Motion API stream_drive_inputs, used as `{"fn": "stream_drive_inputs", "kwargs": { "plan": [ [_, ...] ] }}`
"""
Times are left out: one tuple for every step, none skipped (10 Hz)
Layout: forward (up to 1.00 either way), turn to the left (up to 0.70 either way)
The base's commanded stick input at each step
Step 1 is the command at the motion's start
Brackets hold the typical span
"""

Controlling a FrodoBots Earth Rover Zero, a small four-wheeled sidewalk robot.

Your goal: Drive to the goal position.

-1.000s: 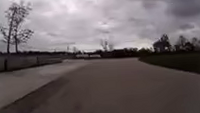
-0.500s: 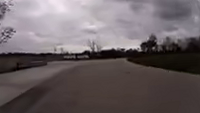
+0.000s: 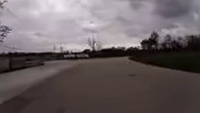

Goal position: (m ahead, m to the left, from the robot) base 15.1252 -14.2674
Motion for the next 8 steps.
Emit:
{"fn": "stream_drive_inputs", "kwargs": {
  "plan": [
    [1.0,-0.28],
    [1.0,-0.39],
    [1.0,-0.4],
    [1.0,-0.4],
    [1.0,-0.39],
    [1.0,-0.32],
    [1.0,-0.32],
    [1.0,-0.32]
  ]
}}
